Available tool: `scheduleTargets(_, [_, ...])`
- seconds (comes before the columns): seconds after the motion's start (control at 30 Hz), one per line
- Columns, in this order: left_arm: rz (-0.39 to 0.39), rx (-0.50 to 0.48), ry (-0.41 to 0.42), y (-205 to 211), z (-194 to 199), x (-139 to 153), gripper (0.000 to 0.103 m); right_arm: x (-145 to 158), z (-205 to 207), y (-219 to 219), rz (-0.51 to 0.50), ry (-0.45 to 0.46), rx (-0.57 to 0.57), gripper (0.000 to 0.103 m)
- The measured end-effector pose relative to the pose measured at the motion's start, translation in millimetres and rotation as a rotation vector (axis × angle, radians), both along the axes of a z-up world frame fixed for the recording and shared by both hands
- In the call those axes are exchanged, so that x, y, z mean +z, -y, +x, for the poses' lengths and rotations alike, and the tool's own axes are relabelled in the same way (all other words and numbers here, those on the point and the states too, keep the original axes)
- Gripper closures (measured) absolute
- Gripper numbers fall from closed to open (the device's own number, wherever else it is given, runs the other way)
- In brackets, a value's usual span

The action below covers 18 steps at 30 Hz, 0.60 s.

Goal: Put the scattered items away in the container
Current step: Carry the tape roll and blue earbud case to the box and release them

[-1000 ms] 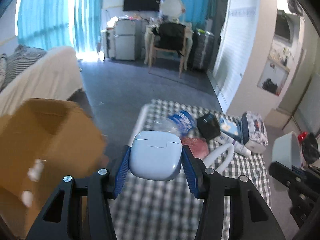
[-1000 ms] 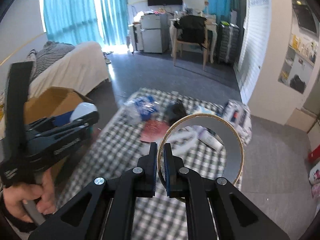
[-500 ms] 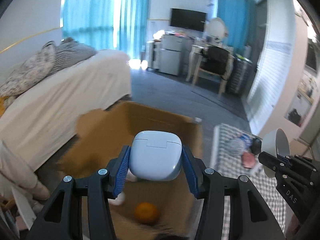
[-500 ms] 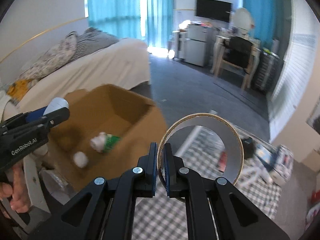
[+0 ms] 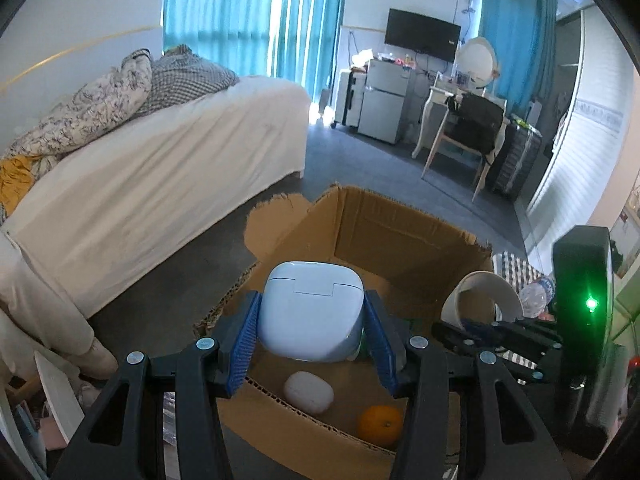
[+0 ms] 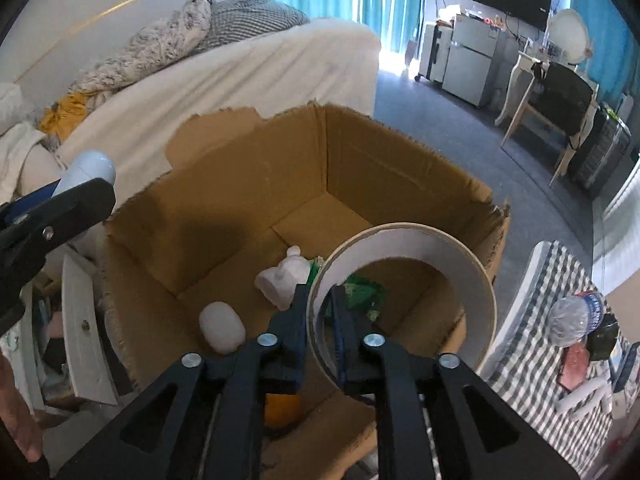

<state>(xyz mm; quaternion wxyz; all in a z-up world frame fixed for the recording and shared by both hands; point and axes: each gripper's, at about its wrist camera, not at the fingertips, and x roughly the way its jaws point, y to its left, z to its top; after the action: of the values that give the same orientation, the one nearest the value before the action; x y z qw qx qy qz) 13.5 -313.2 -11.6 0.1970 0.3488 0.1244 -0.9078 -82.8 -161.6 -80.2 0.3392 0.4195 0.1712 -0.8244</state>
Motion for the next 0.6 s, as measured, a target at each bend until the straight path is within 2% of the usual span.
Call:
scheduleTargets(0.07, [-0.001,-0.013,0.009,-2.3,-4.6,-6.2,0.052,1.2,0.6,1.8,-0.005,-0.005,0.002,0.08])
scheduleTargets(0.13, [0.004,-0.022,0.015,-3.1,-9.9,-9.7,0.052,2.6,-1.0,1.1,-0.015,-0.007,-0.003,0.072])
scheduleTargets(0.33, [0.01,-0.029,0.024,-7.3,-15.0,-17.8,0.052,3.6,-5.8,2.5,-0.033,-0.006,0.0,0.069])
scheduleTargets(0.43, [0.005,-0.024,0.021,-4.9,-14.9,-16.1,0.052,8.0,-3.6,7.6,-0.044,-0.012,0.023,0.045])
scheduleTargets(0.6, [0.002,-0.011,0.011,-0.9,-9.5,-10.2,0.052,17.0,-3.4,18.6,-0.065,-0.026,0.039,0.045])
